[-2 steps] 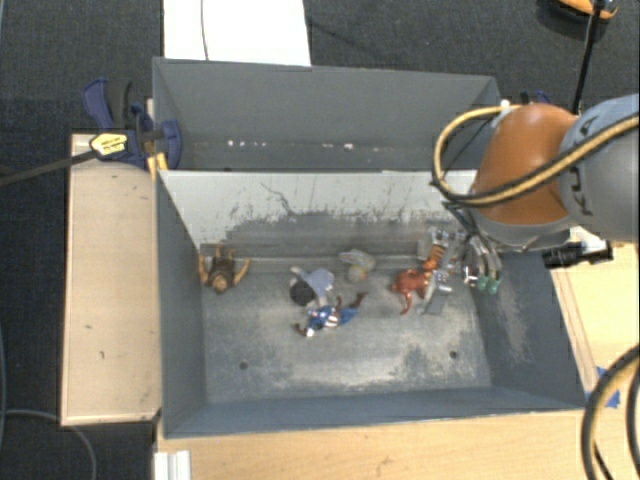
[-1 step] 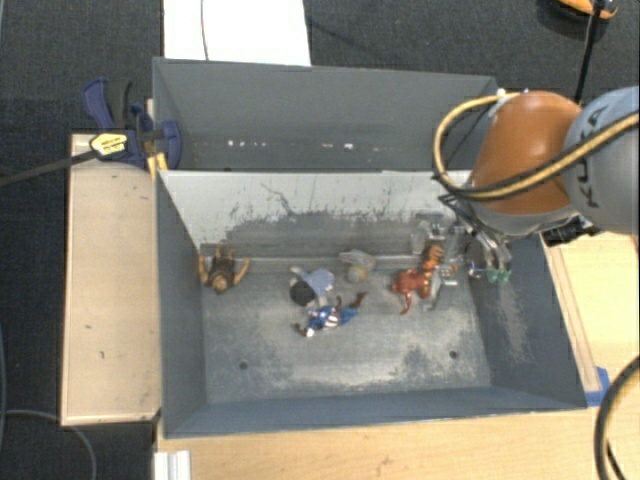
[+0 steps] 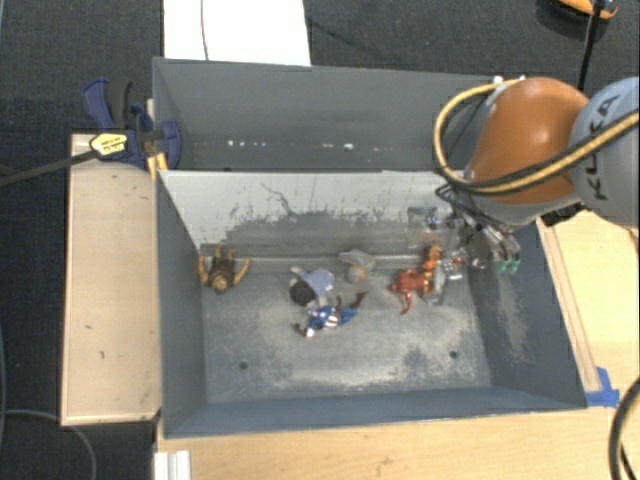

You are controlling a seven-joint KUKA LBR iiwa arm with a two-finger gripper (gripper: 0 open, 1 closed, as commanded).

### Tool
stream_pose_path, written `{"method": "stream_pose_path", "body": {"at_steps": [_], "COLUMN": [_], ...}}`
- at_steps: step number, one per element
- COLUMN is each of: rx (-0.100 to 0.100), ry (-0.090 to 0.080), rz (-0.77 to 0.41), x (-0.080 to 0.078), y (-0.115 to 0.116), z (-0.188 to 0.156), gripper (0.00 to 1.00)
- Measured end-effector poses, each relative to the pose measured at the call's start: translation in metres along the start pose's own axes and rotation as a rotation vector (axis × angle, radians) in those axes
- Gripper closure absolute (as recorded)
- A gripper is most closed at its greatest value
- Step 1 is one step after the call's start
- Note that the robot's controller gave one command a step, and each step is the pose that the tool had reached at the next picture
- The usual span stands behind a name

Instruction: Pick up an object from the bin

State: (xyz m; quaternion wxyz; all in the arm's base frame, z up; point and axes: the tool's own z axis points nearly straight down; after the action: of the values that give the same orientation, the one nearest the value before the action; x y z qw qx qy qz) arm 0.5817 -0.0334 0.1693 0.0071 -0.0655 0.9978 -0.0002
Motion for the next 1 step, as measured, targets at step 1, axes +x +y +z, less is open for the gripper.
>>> {"method": "stream_pose_path", "body": {"at_steps": [1], "rx": [0.000], "ry": [-0.004], "rz": [0.214], "x": [-0.0017], "y": [0.0081], "z": [-0.0079], "gripper": [0.00]}}
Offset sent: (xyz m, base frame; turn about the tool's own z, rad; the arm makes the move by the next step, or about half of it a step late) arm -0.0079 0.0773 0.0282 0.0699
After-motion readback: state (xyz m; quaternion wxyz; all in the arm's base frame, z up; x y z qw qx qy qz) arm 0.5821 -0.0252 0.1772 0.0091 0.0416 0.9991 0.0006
